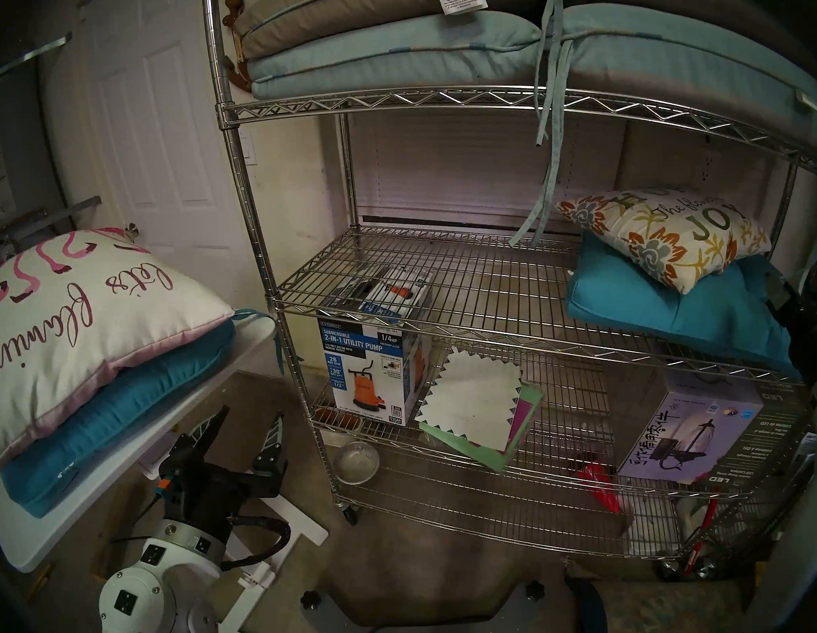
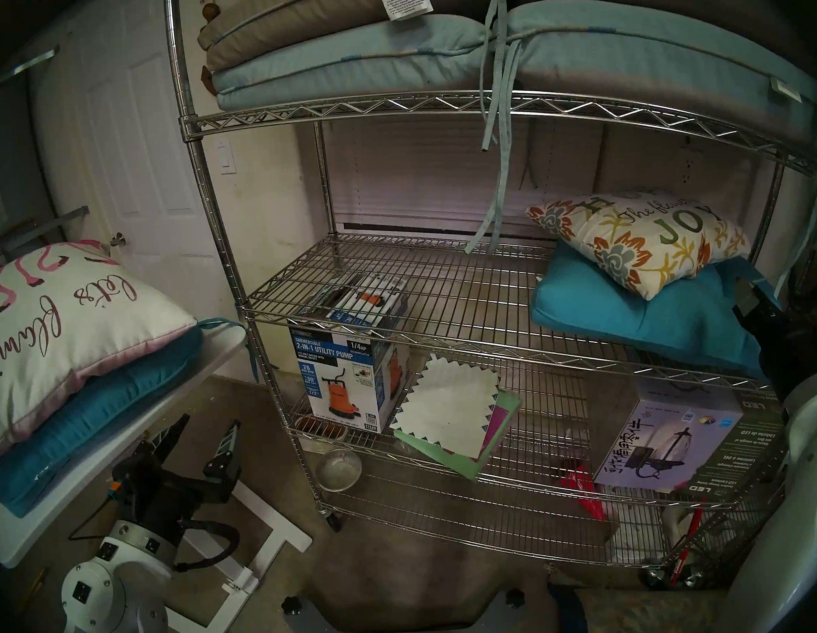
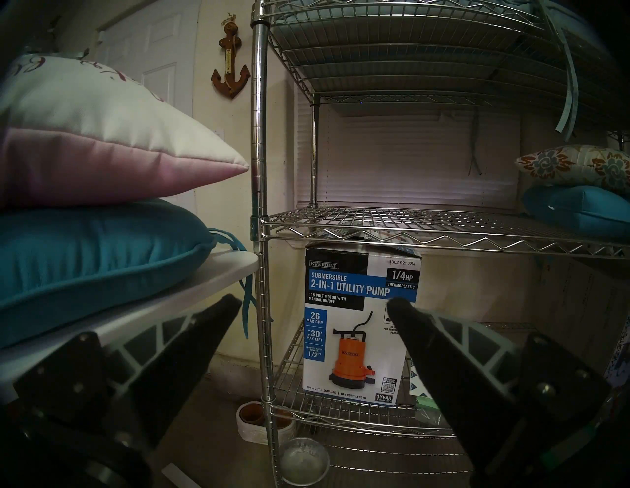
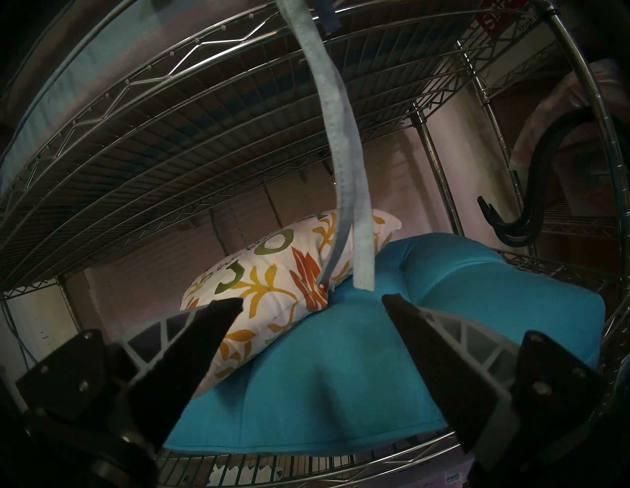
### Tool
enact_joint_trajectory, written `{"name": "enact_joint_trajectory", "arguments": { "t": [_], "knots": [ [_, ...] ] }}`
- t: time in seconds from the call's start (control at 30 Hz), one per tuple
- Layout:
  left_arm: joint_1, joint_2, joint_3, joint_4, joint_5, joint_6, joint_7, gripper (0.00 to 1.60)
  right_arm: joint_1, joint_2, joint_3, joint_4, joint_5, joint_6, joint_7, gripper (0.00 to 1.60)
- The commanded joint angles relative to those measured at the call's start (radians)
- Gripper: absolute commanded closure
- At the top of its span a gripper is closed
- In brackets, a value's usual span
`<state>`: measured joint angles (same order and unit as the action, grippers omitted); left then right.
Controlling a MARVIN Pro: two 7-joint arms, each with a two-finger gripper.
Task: Put cushion on the shelf
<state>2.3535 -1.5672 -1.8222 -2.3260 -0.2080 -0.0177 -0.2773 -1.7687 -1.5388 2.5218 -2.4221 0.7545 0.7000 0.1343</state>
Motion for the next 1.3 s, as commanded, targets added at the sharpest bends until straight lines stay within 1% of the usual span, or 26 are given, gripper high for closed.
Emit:
{"name": "enact_joint_trajectory", "arguments": {
  "t": [0.0,0.5,0.57,0.6,0.73,0.8,0.9,1.03,1.27],
  "knots": [
    [-0.001,0.002,0.0,-0.024,0.003,-0.003,-0.001,0.0,0.003,0.001,-0.002,-0.021,-0.003,-0.009,0.001,0.0],
    [-0.001,0.002,0.0,-0.024,0.003,-0.003,-0.001,0.0,0.003,0.0,-0.002,-0.021,-0.004,-0.009,0.002,0.0],
    [0.023,-0.006,0.027,-0.064,0.023,-0.006,0.001,0.0,0.003,0.0,-0.002,-0.021,-0.003,-0.009,0.002,0.0],
    [0.04,-0.01,0.038,-0.096,0.053,-0.004,0.013,0.0,0.003,0.001,-0.002,-0.021,-0.003,-0.008,0.002,0.0],
    [0.06,0.013,0.08,-0.118,0.127,-0.031,0.007,0.0,0.003,0.001,-0.001,-0.021,-0.002,-0.006,0.002,0.0],
    [0.073,0.019,0.103,-0.118,0.173,-0.039,0.009,0.0,0.003,0.001,-0.001,-0.021,-0.002,-0.006,0.002,0.0],
    [0.096,0.022,0.136,-0.118,0.221,-0.051,0.01,0.0,0.003,0.001,-0.001,-0.021,-0.001,-0.005,0.002,0.0],
    [0.142,0.026,0.175,-0.118,0.293,-0.077,0.017,0.0,0.003,0.001,0.0,-0.021,-0.001,-0.004,0.002,0.0],
    [0.223,0.026,0.177,-0.118,0.392,-0.122,0.051,0.0,0.003,0.001,0.0,-0.021,0.0,-0.003,0.002,0.0]
  ]
}}
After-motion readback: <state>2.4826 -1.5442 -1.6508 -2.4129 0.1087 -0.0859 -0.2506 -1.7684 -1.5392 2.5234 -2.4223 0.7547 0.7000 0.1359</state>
